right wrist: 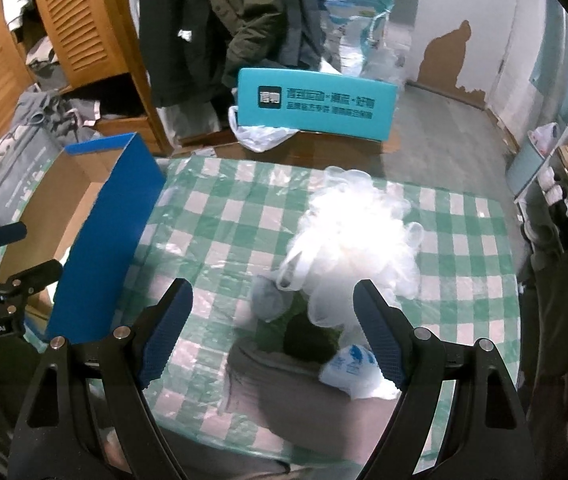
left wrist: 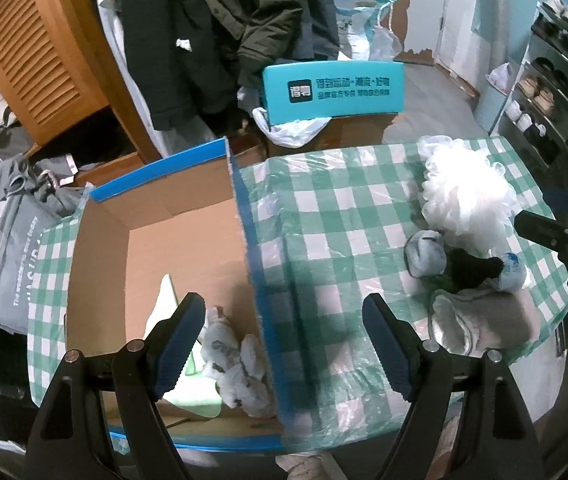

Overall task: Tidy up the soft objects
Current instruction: 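Withdraw both tools from the box back toward the remaining items, then grasp the white mesh bath puff with the right gripper while the left grasps a grey sock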

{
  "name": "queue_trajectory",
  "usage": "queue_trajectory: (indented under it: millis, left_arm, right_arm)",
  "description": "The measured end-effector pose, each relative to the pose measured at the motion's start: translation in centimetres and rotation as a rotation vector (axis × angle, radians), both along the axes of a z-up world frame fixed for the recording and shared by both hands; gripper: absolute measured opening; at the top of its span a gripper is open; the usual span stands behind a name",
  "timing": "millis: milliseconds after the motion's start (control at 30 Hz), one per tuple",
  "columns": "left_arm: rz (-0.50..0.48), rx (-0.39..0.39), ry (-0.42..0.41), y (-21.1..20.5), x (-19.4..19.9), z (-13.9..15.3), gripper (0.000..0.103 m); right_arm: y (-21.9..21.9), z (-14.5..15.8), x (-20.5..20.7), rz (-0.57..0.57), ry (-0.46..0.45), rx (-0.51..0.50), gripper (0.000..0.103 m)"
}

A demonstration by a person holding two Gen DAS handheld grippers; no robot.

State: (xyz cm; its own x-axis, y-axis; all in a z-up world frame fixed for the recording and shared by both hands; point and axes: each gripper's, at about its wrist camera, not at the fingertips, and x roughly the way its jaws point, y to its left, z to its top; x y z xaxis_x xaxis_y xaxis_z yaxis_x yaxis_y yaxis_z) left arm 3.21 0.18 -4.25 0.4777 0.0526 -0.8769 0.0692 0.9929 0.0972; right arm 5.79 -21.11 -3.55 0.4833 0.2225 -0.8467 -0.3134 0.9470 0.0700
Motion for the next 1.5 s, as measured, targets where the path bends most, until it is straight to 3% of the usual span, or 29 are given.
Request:
queue_trajectory:
  millis: [433, 833, 1100, 1500]
  left_arm:
    - [-0.036, -0.030, 0.069, -2.7, 2.8, -0.1, 0.082]
    - [-0.136, 0.007, 0.123, -6.1, 7.8, -0.2, 0.082]
    - [-0.177, -0.013, 0.191, -7.5, 10.1, -3.3, 0.082]
    - [-0.162, -0.045, 0.284, -8.7, 12.7, -8.8, 0.082]
  right_arm:
    - [-3.0, -0.3, 1.8, -0.051, 0.045, 0.009, 0.082]
    - [-4.1, -1.1, 7.0, 0.023, 0.161, -0.059, 0.082]
    - [-5.2, -3.9, 10.2, -0.061, 0.220, -0.040, 0.083]
    - [-4.7, -7.8, 11.9, -0.048, 0.290, -0.063, 0.083]
